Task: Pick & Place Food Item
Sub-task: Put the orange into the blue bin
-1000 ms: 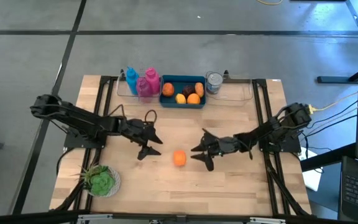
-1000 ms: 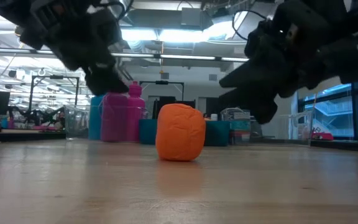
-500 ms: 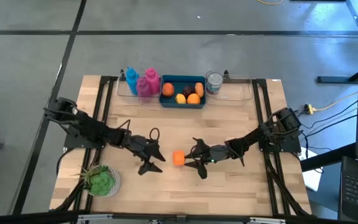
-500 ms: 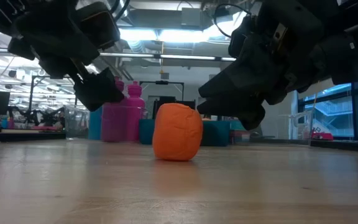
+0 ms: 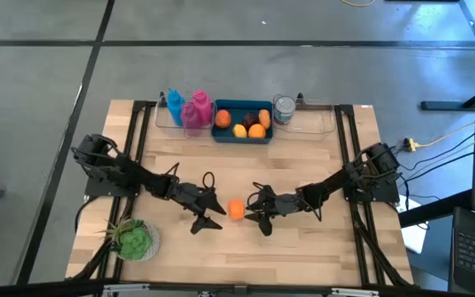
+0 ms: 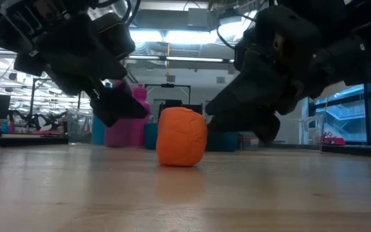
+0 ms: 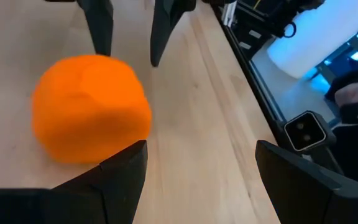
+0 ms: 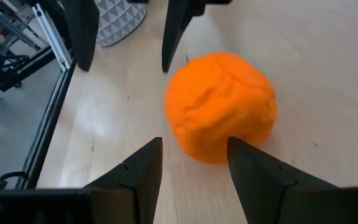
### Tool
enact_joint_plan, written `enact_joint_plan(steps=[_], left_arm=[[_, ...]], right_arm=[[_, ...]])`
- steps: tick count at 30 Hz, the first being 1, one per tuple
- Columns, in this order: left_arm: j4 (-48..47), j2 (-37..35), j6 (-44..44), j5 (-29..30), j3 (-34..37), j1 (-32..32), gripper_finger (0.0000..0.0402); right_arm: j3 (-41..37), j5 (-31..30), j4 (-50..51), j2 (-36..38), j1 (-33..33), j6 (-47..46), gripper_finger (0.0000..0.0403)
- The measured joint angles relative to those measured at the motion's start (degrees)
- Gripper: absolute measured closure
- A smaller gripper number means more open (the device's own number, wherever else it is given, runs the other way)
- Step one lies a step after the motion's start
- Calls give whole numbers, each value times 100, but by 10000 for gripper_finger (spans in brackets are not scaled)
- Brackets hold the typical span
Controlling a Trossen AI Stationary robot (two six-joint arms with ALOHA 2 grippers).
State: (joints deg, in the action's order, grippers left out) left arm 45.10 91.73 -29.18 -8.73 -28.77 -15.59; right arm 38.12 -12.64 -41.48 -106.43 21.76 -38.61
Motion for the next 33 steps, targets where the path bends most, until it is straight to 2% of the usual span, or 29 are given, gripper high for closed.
enact_joint_plan(steps=[7,14,22,27,33], left_arm=[[1,544,369,-311,-570,28,109],[-31,846,502,-421,-828,118,109],[164,745,22,-1092,-830,219,109],[455,645,46,-1349,-886,216,109],[353,452,-70,-1740,-952,214,109]], right_arm=[[428,0,743,0,2,94,223],[445,2,925,0,11,24,223],[445,143,989,0,11,46,223],[445,151,1075,0,11,46,223],[447,197,1463,37,11,28,223]])
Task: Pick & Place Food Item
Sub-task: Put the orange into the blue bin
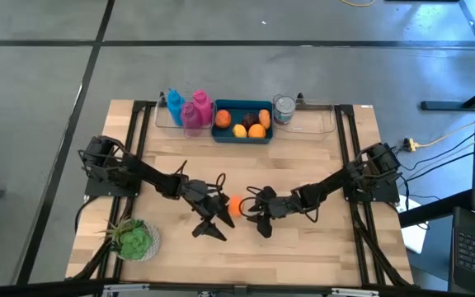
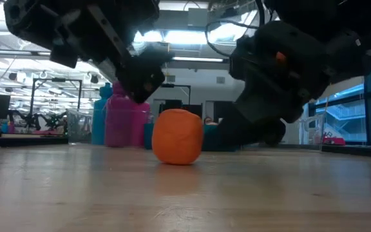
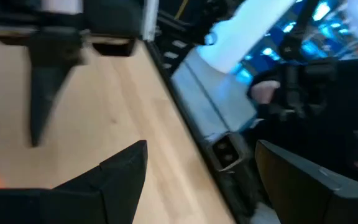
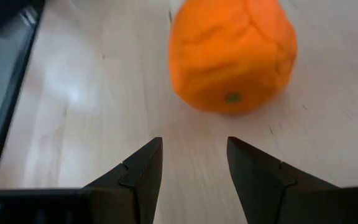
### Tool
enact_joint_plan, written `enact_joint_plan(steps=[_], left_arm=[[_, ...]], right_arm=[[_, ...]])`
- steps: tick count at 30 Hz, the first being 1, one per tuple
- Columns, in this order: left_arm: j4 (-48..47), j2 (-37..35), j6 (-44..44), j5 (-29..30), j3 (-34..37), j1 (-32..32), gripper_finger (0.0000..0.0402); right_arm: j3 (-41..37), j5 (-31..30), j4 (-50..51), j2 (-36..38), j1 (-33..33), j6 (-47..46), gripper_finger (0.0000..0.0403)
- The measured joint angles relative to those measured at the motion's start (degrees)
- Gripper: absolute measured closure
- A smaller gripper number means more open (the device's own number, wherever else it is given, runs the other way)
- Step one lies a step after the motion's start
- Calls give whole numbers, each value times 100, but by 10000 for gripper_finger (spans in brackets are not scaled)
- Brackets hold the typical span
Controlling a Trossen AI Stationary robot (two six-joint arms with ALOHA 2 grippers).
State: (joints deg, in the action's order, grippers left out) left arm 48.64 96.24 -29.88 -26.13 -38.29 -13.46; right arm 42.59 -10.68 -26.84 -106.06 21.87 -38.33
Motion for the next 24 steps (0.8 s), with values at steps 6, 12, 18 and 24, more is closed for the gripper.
enact_joint_plan(steps=[6,12,18,24], left_arm=[[-19,-236,-20,-146,3,-4,109],[-1138,-937,824,582,0,-8,109],[-2452,-1795,1579,1802,1,-4,109],[-3405,-2569,1806,2067,-2,-12,109]], right_arm=[[-4,0,747,536,0,322,223],[0,-330,983,1128,-19,993,223],[193,-106,1097,1244,-194,1683,223],[774,507,2161,1244,-516,2201,223]])
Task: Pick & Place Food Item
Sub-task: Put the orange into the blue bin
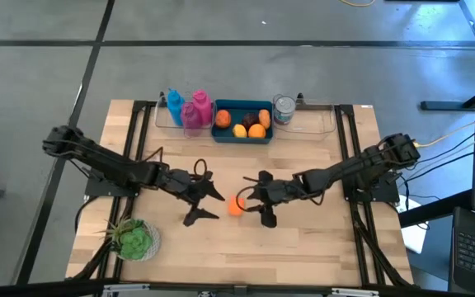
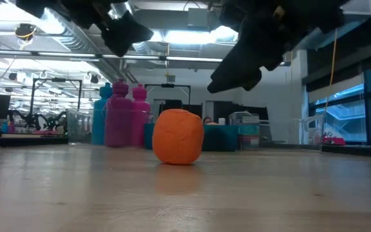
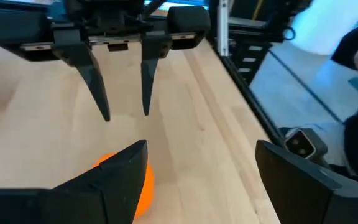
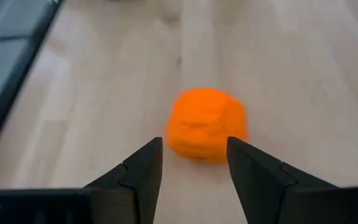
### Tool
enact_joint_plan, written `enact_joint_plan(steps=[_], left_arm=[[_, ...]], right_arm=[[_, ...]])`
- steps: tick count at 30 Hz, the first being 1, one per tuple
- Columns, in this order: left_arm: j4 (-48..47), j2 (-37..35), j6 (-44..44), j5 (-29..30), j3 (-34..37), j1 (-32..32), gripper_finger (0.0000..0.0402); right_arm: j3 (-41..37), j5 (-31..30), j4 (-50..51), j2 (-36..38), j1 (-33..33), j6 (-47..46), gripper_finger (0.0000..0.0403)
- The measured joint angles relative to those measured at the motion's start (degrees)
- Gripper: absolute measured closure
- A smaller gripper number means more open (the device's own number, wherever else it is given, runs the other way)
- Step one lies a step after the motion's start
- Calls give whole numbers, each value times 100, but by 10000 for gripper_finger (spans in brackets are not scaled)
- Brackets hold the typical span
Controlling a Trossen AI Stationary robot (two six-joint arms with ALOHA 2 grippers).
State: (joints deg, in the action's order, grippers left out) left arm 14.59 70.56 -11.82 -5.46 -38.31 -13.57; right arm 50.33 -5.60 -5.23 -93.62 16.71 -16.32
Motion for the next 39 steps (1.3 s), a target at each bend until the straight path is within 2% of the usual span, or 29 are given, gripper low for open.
enact_joint_plan(steps=[4,8,12,16,21,25,31,35,39], left_arm=[[-341,-192,5,418,1,-89,109],[-357,-194,5,504,1,-184,109],[-521,-192,5,727,1,-248,109],[-634,-192,7,899,1,-261,109],[-759,-192,14,976,1,-261,109],[-972,-192,49,1053,1,-261,109],[-1183,-192,160,1258,1,-259,109],[-1164,-327,372,1393,2,-293,109],[-719,-574,640,1650,255,-323,109]], right_arm=[[302,105,811,0,-295,191,223],[341,959,1142,0,-641,285,212],[347,1742,1353,0,-957,195,176],[347,2020,1438,0,-1188,217,127],[363,2108,1444,0,-1298,523,78],[585,2090,1451,-2,-1281,745,60],[1142,1686,1867,-2,-1250,1202,57],[1232,1668,1938,-2,-1274,1255,61],[1246,1502,2044,-2,-1275,1261,64]])
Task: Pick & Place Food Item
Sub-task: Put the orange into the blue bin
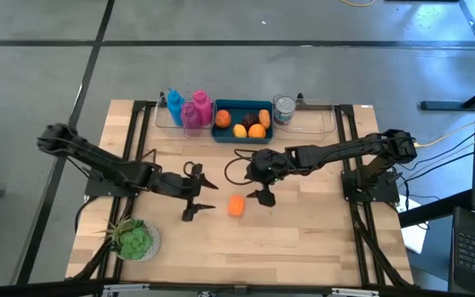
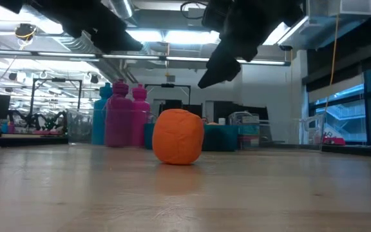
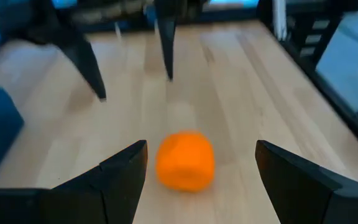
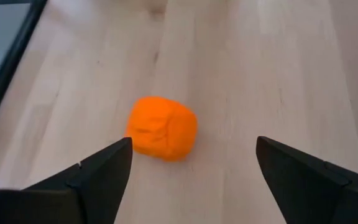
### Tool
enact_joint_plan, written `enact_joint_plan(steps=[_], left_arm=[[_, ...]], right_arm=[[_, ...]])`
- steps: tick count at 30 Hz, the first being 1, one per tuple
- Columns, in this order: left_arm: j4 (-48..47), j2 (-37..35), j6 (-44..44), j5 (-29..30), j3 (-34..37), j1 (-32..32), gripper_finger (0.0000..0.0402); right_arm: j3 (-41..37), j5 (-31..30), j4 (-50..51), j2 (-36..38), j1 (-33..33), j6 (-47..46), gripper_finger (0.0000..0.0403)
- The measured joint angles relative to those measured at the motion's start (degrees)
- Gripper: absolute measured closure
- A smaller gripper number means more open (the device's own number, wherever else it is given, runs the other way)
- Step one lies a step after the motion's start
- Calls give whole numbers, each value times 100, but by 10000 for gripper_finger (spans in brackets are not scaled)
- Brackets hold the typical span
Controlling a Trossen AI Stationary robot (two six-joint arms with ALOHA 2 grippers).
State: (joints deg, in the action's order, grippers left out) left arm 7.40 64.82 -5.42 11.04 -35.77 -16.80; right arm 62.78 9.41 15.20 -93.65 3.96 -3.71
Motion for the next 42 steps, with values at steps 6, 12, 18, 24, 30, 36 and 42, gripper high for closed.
enact_joint_plan(steps=[6,12,18,24,30,36,42], left_arm=[[1388,-611,38,-3,934,162,109],[2209,-1199,-80,-28,1608,202,109],[2245,-1480,-211,-23,1774,202,109],[2243,-1473,-235,-23,1770,151,109],[2238,-1469,-307,-55,1770,149,109],[2228,-1469,-318,-69,1770,149,109],[2196,-1469,-340,-69,1770,149,109]], right_arm=[[0,-105,8,-2,-1,11,65],[29,-18,-116,-268,-16,36,65],[449,226,-20,-768,-16,163,64],[860,376,150,-1301,54,166,64],[1226,766,300,-1861,244,164,64],[1472,823,430,-2151,387,135,64],[1483,816,473,-2204,430,-30,64]])
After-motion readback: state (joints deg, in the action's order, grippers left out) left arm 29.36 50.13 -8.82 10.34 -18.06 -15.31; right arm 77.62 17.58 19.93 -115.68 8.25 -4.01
